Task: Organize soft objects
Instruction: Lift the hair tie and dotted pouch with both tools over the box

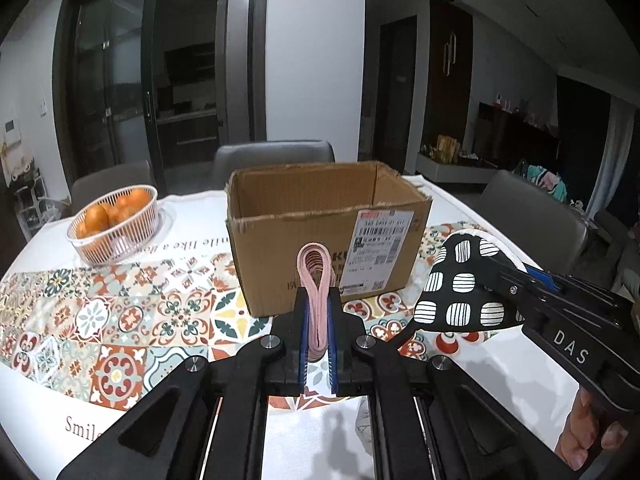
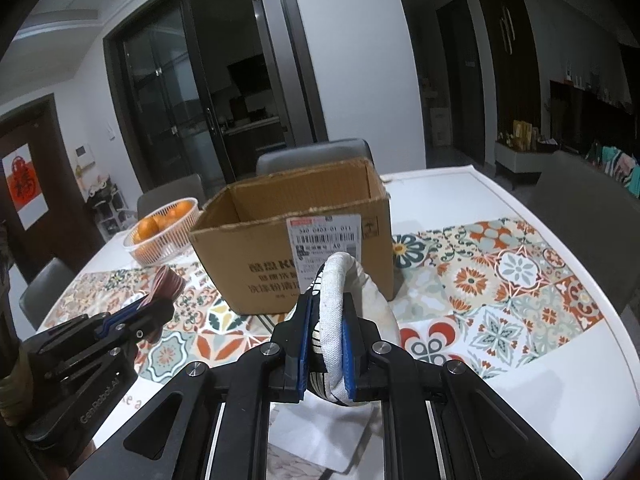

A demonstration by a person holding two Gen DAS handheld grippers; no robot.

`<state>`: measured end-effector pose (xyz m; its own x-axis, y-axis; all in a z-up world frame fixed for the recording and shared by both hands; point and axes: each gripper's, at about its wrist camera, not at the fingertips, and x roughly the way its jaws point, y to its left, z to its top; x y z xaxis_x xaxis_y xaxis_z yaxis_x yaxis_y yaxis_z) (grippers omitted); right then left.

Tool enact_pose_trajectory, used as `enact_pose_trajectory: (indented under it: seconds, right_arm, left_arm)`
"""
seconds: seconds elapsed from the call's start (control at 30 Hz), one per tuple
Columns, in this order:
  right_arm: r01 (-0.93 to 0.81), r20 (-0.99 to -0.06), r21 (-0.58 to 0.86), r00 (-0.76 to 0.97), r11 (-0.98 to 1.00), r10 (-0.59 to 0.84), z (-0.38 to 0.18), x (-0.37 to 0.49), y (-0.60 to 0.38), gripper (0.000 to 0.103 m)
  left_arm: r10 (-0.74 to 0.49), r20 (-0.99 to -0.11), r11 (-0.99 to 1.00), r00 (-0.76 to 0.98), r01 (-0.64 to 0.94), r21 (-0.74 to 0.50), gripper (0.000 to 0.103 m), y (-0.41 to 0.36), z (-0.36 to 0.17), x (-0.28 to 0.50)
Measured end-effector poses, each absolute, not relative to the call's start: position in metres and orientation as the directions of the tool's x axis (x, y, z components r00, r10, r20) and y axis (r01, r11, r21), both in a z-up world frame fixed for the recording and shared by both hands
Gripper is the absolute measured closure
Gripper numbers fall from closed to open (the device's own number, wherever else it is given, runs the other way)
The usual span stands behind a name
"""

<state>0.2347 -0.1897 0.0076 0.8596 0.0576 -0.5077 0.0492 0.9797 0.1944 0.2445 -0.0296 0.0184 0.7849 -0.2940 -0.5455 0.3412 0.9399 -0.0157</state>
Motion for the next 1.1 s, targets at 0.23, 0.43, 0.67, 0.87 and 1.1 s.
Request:
enact_pose_trajectory:
  seconds: [0.23, 0.43, 0.67, 0.87, 1.1]
  right_arm:
    - [0.036, -0.459, 0.181, 0.887, 0.983, 0.052, 0.027, 0.228, -0.188, 0.088]
    - [0.025, -0.413, 0.168, 0.909, 0.985, 0.048, 0.044, 0.225, -0.187, 0.088]
    - [0.017, -0.369, 0.161, 0.928, 0.987, 0.044, 0.060, 0.226, -0.189, 0.088]
    - [0.008, -0.332, 0.157, 0.942, 0.988, 0.045, 0.074, 0.231, -0.188, 0.088]
    - [-0.005, -0.298, 0.148, 0.953, 0.989, 0.049, 0.085, 0.241, -0.188, 0.088]
  left_arm:
    - [-0.300, -0.500, 0.939, 0.812, 0.345, -0.002, 0.094, -0.029, 0.039, 0.236]
    - [-0.303, -0.463, 0.938, 0.833, 0.347, 0.011, 0.094, -0.029, 0.056, 0.236]
    - [-0.305, -0.424, 0.937, 0.853, 0.348, 0.027, 0.094, -0.031, 0.073, 0.239]
    - [-0.302, -0.395, 0.937, 0.868, 0.346, 0.043, 0.094, -0.034, 0.087, 0.245]
    - [-0.296, -0.371, 0.939, 0.880, 0.339, 0.055, 0.094, -0.034, 0.098, 0.258]
